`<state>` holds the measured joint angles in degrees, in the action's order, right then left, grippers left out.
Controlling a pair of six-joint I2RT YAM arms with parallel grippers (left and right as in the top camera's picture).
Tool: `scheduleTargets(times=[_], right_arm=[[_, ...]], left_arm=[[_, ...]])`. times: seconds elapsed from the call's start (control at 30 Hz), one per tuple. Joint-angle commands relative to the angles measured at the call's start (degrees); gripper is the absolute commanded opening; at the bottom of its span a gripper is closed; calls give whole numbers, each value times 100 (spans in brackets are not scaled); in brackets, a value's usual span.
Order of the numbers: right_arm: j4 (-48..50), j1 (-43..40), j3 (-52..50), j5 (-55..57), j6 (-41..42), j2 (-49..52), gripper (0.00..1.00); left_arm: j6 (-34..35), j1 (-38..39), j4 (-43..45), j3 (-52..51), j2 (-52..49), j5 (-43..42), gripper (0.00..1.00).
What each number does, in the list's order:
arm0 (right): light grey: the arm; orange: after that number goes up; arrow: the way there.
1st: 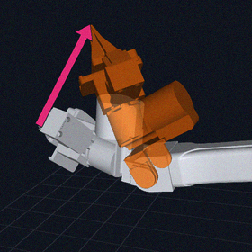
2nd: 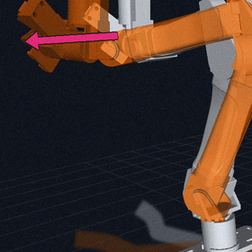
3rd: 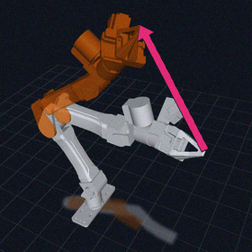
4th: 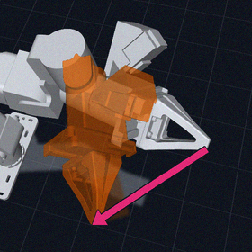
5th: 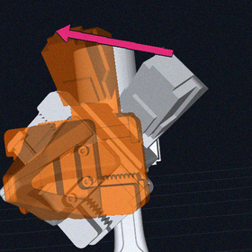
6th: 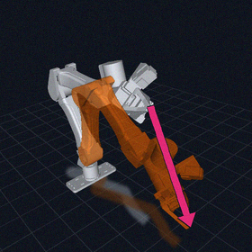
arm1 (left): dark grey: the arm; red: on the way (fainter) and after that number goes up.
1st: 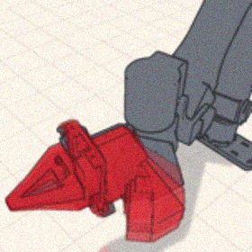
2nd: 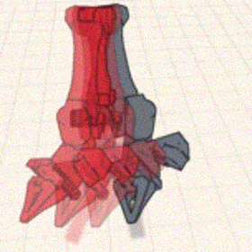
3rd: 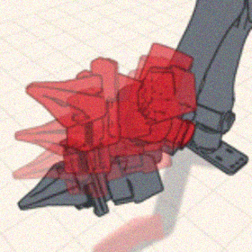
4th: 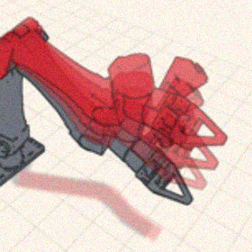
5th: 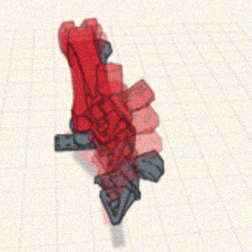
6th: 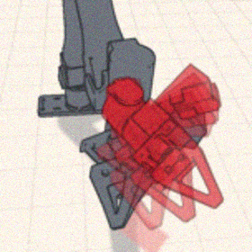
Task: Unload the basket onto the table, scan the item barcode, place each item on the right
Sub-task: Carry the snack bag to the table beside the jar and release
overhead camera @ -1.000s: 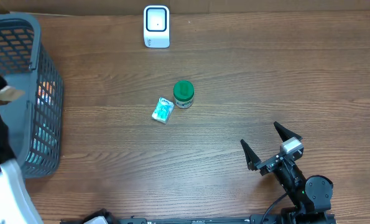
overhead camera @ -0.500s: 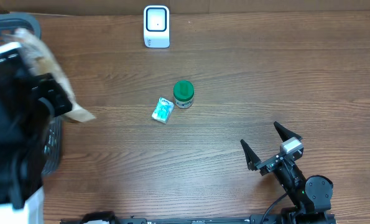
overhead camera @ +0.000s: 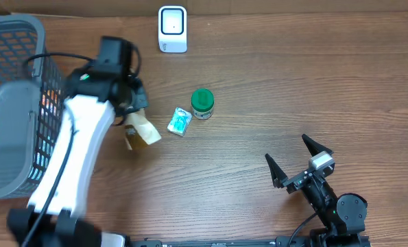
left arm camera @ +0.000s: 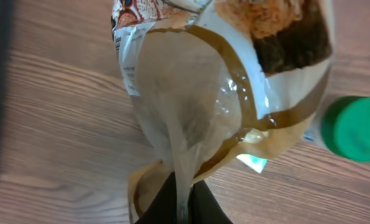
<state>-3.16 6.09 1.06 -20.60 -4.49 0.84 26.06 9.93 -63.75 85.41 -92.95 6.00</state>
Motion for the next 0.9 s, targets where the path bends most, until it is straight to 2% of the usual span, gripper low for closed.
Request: scheduleTargets(times=[0.0, 0.27, 0.43, 0.67, 0.87], right_arm=[[9, 33, -61, -4, 15, -68, 100], [9, 33, -61, -4, 15, -68, 100], [9, 33, -61, -4, 15, -68, 100], [9, 33, -61, -4, 15, -68, 100], [9, 33, -61, -4, 15, -68, 100]], left_arm=[[269, 144, 210, -42, -616, -7, 4], [238, 518, 981, -42, -1735, -114, 4], [83, 872, 1099, -42, -2138, -162, 4], [184, 1263, 1204, -39, -2297, -175, 4], [413, 1279, 1327, -39, -2297, -577, 4]])
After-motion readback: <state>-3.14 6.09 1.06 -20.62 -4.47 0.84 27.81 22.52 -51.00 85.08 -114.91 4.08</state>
